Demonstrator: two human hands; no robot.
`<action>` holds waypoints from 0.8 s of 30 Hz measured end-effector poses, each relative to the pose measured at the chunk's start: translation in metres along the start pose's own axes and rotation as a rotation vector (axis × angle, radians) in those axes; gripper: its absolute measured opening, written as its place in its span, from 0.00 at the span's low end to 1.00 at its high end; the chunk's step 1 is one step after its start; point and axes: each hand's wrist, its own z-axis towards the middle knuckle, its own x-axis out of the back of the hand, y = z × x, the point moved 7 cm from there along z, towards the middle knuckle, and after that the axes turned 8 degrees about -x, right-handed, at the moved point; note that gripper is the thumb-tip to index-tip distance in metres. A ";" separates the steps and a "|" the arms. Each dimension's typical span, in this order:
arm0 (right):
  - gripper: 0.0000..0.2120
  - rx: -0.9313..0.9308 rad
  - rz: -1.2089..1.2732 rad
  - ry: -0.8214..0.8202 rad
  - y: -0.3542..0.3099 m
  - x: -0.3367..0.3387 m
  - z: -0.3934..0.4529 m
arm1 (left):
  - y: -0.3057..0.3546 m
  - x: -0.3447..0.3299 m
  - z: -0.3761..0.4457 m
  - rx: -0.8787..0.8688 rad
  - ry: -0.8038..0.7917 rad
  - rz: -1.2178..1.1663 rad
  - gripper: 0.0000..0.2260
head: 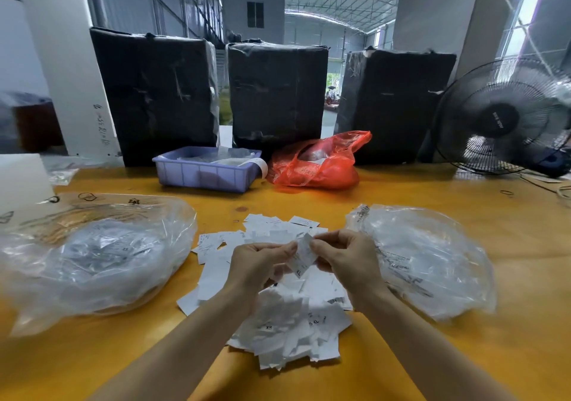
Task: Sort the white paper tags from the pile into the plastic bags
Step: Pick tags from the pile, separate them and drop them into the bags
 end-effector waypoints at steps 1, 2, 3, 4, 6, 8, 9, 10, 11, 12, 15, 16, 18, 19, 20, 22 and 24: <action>0.07 -0.023 -0.014 -0.027 0.000 -0.002 -0.001 | 0.000 0.001 0.000 -0.013 0.018 -0.003 0.06; 0.07 -0.072 -0.004 -0.068 0.001 -0.004 -0.001 | 0.000 0.002 0.001 -0.026 0.035 -0.004 0.06; 0.06 -0.144 0.029 -0.124 0.005 -0.007 -0.001 | 0.001 0.003 0.001 -0.036 0.050 -0.005 0.06; 0.05 -0.224 0.075 -0.183 0.008 -0.011 -0.002 | 0.001 0.003 0.001 -0.043 0.058 -0.010 0.05; 0.04 -0.298 0.099 -0.246 0.012 -0.015 -0.005 | 0.002 0.002 0.000 -0.056 0.054 -0.020 0.04; 0.08 -0.205 0.000 -0.226 0.009 -0.015 -0.006 | 0.001 0.000 -0.001 -0.071 0.046 -0.016 0.05; 0.09 -0.125 -0.050 -0.221 0.005 -0.016 -0.008 | 0.001 -0.001 -0.001 -0.079 0.053 -0.019 0.05; 0.10 -0.038 -0.099 -0.231 -0.001 -0.018 -0.010 | 0.001 0.000 0.000 -0.089 0.067 -0.031 0.05; 0.10 0.049 -0.162 -0.250 -0.007 -0.021 -0.013 | 0.002 0.001 0.001 -0.093 0.082 -0.045 0.04; 0.11 0.129 -0.237 -0.269 -0.011 -0.024 -0.015 | 0.002 0.001 0.001 -0.093 0.093 -0.065 0.03; 0.12 0.245 -0.385 -0.290 -0.014 -0.031 -0.019 | 0.001 0.005 0.002 -0.061 0.112 -0.123 0.03; 0.10 0.246 -0.365 -0.276 -0.014 -0.030 -0.018 | -0.001 0.005 0.003 -0.038 0.112 -0.127 0.04; 0.07 0.195 -0.256 -0.211 -0.015 -0.022 -0.013 | -0.005 0.003 0.003 0.037 0.071 -0.113 0.05; 0.05 0.151 -0.190 -0.174 -0.014 -0.016 -0.010 | -0.006 0.001 0.005 0.071 0.032 -0.099 0.06; 0.04 0.097 -0.124 -0.145 -0.011 -0.010 -0.006 | -0.006 -0.001 0.005 0.102 -0.015 -0.090 0.07; 0.03 -0.027 -0.024 -0.117 -0.004 -0.002 0.000 | -0.004 -0.004 0.004 0.131 -0.118 -0.077 0.11; 0.02 -0.145 0.057 -0.119 0.004 0.000 0.003 | -0.001 -0.003 0.005 0.117 -0.203 -0.035 0.15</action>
